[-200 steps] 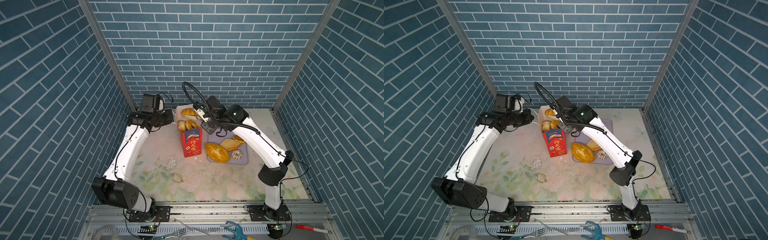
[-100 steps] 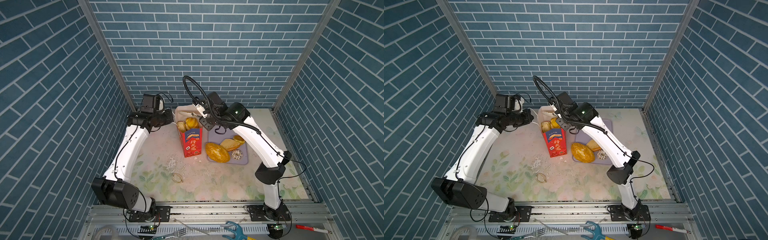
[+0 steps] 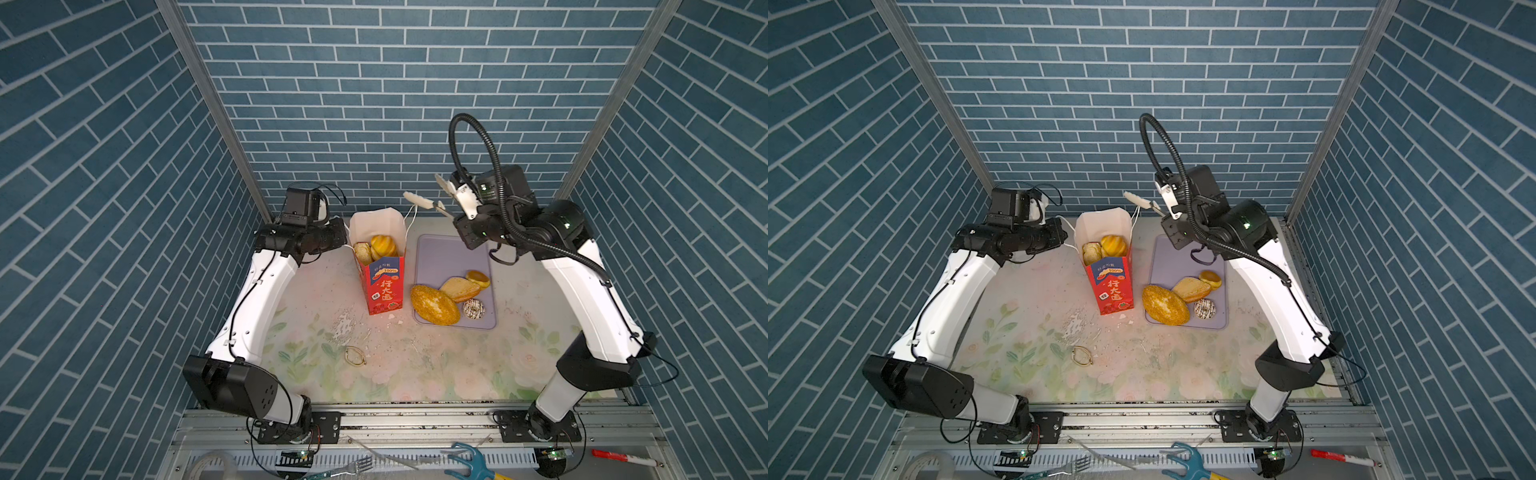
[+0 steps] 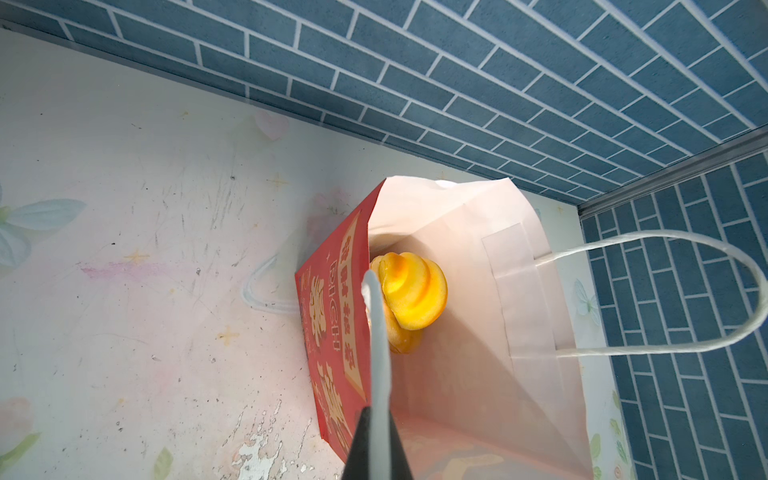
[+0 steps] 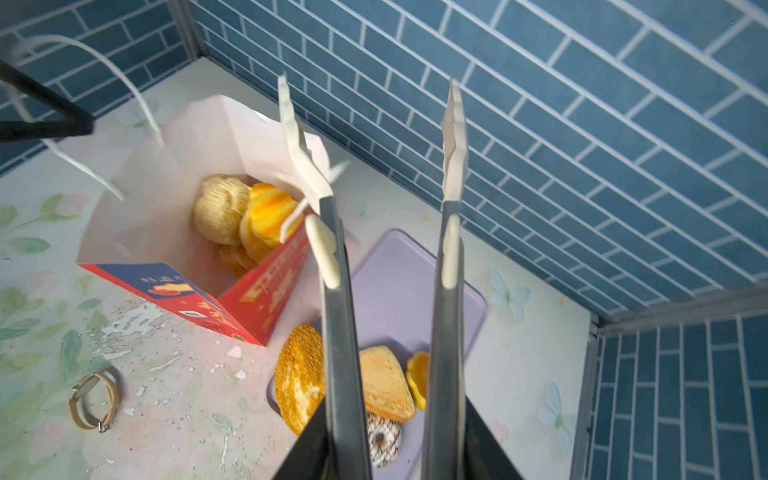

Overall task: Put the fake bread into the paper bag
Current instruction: 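Move the empty tongs back down toward the remaining breads on the tray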

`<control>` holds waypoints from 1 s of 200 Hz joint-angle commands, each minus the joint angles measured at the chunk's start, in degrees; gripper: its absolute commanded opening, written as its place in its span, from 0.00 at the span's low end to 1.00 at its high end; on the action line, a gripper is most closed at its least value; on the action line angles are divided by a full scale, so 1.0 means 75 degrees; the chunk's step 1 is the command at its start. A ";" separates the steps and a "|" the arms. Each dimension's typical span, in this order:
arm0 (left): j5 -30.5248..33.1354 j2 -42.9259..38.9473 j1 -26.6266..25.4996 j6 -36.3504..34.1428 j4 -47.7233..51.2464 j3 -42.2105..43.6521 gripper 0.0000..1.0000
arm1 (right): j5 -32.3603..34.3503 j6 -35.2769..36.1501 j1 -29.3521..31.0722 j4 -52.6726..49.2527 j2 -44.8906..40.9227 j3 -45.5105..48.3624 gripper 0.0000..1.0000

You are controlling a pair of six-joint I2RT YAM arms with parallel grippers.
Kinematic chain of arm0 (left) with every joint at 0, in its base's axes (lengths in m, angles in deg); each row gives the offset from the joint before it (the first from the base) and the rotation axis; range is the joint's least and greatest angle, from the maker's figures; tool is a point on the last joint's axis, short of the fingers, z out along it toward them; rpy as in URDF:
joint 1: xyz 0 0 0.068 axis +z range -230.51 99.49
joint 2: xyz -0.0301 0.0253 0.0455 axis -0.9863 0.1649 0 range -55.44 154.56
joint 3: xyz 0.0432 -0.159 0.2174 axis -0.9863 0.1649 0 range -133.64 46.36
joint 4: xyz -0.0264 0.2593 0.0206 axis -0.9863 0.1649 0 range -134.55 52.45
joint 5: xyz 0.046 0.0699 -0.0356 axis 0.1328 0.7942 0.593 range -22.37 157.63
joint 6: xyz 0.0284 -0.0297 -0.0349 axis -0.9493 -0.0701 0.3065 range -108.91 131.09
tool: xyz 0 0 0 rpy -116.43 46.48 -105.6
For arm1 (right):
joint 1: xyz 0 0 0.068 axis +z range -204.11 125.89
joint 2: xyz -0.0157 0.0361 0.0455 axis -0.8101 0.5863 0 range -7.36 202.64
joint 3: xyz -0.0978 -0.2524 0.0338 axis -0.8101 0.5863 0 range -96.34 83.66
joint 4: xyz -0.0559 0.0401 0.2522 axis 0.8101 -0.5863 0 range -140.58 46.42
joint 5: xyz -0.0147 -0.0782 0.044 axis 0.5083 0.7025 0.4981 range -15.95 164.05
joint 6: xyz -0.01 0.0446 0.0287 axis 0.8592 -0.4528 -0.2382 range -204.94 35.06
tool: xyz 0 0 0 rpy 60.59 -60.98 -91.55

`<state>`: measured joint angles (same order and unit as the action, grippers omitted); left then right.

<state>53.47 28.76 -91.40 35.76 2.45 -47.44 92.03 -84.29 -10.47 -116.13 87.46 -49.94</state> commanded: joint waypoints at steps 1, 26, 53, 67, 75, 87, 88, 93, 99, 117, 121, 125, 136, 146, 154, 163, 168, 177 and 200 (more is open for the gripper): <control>0.0106 -0.0118 -0.0029 -0.0090 0.0074 -0.0008 0.00 | -0.0068 -0.0461 -0.0333 -0.0176 -0.0583 0.0915 0.43; 0.0138 -0.0129 -0.0030 -0.0153 0.0108 -0.0039 0.00 | -0.0325 -0.0498 -0.0837 -0.0406 -0.1273 0.2004 0.43; 0.0141 -0.0130 -0.0036 -0.0160 0.0111 -0.0066 0.00 | -0.0533 -0.0465 -0.1306 -0.0595 -0.1871 0.3199 0.43; 0.0137 -0.0130 -0.0035 -0.0151 0.0125 -0.0077 0.00 | -0.0610 -0.0432 -0.1447 -0.0660 -0.2044 0.3738 0.43; 0.0141 -0.0130 -0.0029 -0.0161 0.0137 -0.0068 0.00 | -0.0707 -0.0423 -0.1484 -0.0701 -0.2090 0.4000 0.43; 0.0152 -0.0138 -0.0035 -0.0172 0.0150 -0.0073 0.00 | -0.0915 -0.0325 -0.1494 -0.0731 -0.2120 0.4362 0.43; 0.0153 -0.0140 -0.0035 -0.0178 0.0152 -0.0064 0.00 | -0.0935 -0.0323 -0.1494 -0.0731 -0.2120 0.4384 0.43; 0.0163 -0.0144 -0.0030 -0.0181 0.0147 -0.0066 0.00 | -0.1038 -0.0300 -0.1494 -0.0733 -0.2109 0.4512 0.43; 0.0175 -0.0142 -0.0032 -0.0182 0.0154 -0.0061 0.00 | -0.1167 -0.0268 -0.1495 -0.0744 -0.2087 0.4634 0.43; 0.0178 -0.0141 -0.0031 -0.0160 0.0154 -0.0047 0.00 | -0.1531 -0.0085 -0.1494 -0.0660 -0.2062 0.4953 0.43; 0.0198 -0.0143 -0.0033 -0.0160 0.0144 -0.0039 0.00 | -0.1597 -0.0039 -0.1500 -0.0640 -0.2062 0.4997 0.43; 0.0210 -0.0152 -0.0035 -0.0166 0.0159 -0.0032 0.00 | -0.1674 -0.0002 -0.1494 -0.0639 -0.2062 0.5051 0.43; 0.0257 -0.0170 -0.0034 -0.0164 0.0152 -0.0005 0.00 | -0.1879 0.0107 -0.1481 -0.0656 -0.2010 0.5131 0.43; 0.0275 -0.0188 -0.0029 -0.0171 0.0139 0.0032 0.00 | -0.2103 0.0174 -0.1471 -0.0688 -0.1950 0.5185 0.42; 0.0293 -0.0200 -0.0035 -0.0169 0.0131 0.0045 0.00 | -0.2313 0.0252 -0.1444 -0.0720 -0.1891 0.5218 0.42; 0.0314 -0.0198 -0.0036 -0.0161 0.0133 0.0034 0.00 | -0.2468 0.0343 -0.1359 -0.0719 -0.1833 0.5260 0.43; 0.0317 -0.0191 -0.0029 -0.0171 0.0138 0.0019 0.00 | -0.2548 0.0412 -0.1303 -0.0718 -0.1790 0.5280 0.43; 0.0328 -0.0170 -0.0035 -0.0167 0.0132 -0.0007 0.00 | -0.2581 0.0522 -0.1169 -0.0712 -0.1721 0.5297 0.43; 0.0343 -0.0144 -0.0036 -0.0139 0.0132 -0.0037 0.00 | -0.2735 0.0722 -0.0969 -0.0783 -0.1476 0.5332 0.43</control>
<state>55.07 28.76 -91.40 35.28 2.54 -47.46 75.00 -82.70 -19.21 -121.18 74.53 -10.45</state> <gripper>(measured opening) 0.050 0.432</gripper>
